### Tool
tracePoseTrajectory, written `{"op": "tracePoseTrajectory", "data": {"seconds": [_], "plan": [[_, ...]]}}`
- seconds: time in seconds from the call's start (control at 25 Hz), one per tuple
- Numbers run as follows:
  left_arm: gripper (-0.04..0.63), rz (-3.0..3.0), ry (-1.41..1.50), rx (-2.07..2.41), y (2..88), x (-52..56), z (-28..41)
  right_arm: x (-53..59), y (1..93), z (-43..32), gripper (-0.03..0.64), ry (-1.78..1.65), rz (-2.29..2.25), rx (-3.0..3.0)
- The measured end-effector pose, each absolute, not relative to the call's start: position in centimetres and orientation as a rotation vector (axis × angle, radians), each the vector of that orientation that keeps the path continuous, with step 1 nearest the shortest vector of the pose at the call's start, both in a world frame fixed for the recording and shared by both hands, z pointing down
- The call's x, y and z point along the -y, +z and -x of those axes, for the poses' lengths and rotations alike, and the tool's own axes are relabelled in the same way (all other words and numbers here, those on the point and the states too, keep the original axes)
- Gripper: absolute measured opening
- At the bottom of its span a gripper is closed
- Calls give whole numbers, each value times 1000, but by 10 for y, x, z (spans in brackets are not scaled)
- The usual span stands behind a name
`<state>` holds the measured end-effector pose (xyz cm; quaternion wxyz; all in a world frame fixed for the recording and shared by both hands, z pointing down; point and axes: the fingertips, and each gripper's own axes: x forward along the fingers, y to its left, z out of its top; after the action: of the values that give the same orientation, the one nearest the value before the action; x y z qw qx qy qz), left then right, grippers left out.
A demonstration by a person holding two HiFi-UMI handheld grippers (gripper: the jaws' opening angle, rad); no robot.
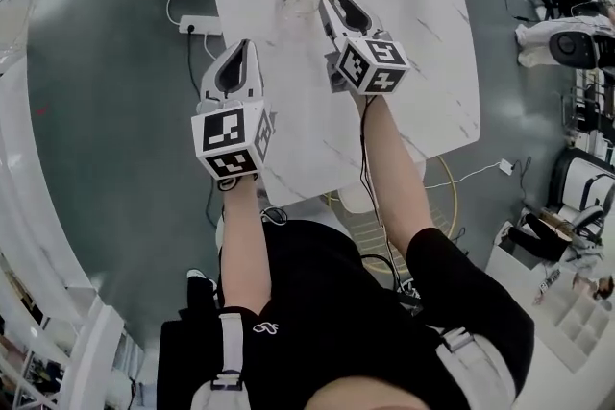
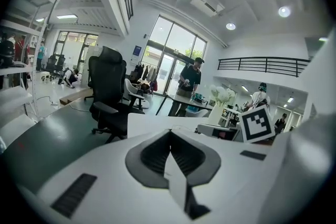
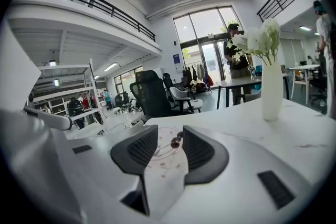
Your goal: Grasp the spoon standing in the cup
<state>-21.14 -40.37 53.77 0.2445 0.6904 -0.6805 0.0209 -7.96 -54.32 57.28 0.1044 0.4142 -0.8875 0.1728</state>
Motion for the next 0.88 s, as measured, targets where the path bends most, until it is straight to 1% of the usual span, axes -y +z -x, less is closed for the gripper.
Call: {"op": "tracePoseTrajectory", "data": {"seconds": [0.28, 0.36, 0.4, 0.6, 0.68, 0.76, 0.88], "plan": [[15, -1816, 53, 1877, 550, 400, 236, 558, 597, 83, 153, 562, -1234, 2575], [15, -1813, 47, 1874, 550, 398, 234, 558, 600, 84, 132, 565, -1225, 2570], [15, -1816, 44, 1872, 550, 398, 232, 558, 600, 84, 106, 557, -1222, 2565], [15, -1824, 26, 1864, 544, 395, 223, 554, 592, 86, 92, 502, -1171, 2565], [15, -1824, 14, 1872, 540, 394, 224, 552, 581, 87, 84, 492, -1160, 2592], [15, -1823, 5, 1880, 536, 393, 225, 550, 567, 86, 53, 478, -1165, 2617], [15, -1828, -9, 1892, 526, 389, 223, 542, 541, 87, 49, 449, -1156, 2670]]}}
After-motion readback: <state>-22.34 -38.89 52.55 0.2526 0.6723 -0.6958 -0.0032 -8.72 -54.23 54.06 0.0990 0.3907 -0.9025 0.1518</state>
